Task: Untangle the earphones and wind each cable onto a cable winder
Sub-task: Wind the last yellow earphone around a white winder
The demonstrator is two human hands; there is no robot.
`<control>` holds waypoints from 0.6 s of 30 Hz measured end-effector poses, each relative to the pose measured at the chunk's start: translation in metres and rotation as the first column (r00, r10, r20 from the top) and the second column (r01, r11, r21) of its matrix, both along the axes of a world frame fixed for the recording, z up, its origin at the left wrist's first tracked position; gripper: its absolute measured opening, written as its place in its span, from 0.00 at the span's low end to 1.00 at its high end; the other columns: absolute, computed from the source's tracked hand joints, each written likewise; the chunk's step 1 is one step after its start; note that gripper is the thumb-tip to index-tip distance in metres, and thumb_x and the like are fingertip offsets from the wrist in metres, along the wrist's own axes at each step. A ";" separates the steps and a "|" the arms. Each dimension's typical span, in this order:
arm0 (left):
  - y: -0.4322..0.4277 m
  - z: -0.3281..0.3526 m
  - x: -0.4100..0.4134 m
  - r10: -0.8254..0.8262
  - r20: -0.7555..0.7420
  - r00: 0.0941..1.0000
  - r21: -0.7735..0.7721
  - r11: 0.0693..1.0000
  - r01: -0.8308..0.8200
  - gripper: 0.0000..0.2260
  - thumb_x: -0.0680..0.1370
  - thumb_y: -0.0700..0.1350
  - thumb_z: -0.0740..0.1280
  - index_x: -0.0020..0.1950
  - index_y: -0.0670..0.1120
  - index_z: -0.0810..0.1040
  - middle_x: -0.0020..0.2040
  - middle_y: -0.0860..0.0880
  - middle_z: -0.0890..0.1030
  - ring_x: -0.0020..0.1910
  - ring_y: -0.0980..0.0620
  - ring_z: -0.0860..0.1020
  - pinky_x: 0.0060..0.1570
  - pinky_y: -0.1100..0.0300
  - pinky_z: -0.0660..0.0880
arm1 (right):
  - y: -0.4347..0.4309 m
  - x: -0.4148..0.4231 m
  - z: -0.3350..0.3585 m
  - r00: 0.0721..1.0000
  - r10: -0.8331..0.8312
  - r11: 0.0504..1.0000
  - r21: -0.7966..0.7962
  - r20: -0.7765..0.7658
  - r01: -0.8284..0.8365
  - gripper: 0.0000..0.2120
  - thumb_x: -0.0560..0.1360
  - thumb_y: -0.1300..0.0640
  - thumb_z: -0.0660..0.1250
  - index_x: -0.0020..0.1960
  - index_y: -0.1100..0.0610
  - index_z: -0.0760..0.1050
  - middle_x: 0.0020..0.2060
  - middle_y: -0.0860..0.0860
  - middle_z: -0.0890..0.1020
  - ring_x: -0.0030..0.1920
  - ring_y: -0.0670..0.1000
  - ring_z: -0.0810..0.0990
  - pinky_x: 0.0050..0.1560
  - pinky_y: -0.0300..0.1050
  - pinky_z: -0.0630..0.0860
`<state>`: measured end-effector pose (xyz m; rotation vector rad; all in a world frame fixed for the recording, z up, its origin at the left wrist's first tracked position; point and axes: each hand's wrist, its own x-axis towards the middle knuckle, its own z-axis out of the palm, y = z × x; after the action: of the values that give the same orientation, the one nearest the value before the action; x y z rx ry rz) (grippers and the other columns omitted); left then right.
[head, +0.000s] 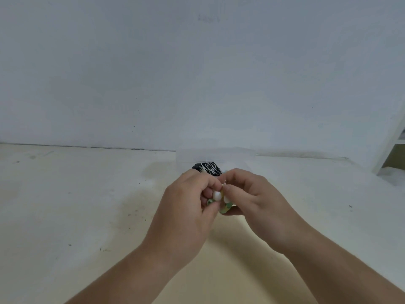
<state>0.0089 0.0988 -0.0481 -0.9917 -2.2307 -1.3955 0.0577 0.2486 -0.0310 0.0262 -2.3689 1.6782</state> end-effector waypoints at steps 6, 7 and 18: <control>0.000 0.001 -0.002 0.090 0.106 0.990 0.067 0.993 -0.097 0.21 0.70 0.48 0.76 0.56 0.63 0.72 0.53 0.65 0.69 0.52 0.67 0.73 0.47 0.72 0.72 | -0.003 0.000 -0.002 0.998 -0.040 0.987 -0.157 -0.057 0.031 0.10 0.81 0.63 0.60 0.49 0.59 0.80 0.35 0.51 0.82 0.37 0.48 0.80 0.51 0.57 0.82; 0.000 0.002 -0.003 0.074 0.185 0.980 0.087 0.992 -0.092 0.20 0.70 0.49 0.76 0.57 0.63 0.73 0.54 0.65 0.71 0.52 0.67 0.74 0.48 0.70 0.74 | -0.003 -0.001 -0.001 0.997 -0.034 0.979 -0.203 -0.063 0.020 0.09 0.81 0.62 0.60 0.51 0.59 0.80 0.36 0.52 0.83 0.39 0.49 0.81 0.52 0.57 0.83; 0.001 0.007 -0.002 -0.245 0.470 0.848 0.381 0.923 0.055 0.12 0.76 0.34 0.72 0.51 0.51 0.83 0.50 0.53 0.86 0.49 0.51 0.85 0.60 0.43 0.78 | -0.003 0.003 0.001 1.000 0.002 0.995 -0.099 -0.031 -0.005 0.13 0.82 0.58 0.61 0.58 0.46 0.80 0.48 0.44 0.86 0.50 0.44 0.83 0.51 0.43 0.78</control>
<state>0.0072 0.0995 -0.0413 -0.7424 -2.1327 -2.2640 0.0611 0.2460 -0.0300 0.0386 -2.2611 1.7816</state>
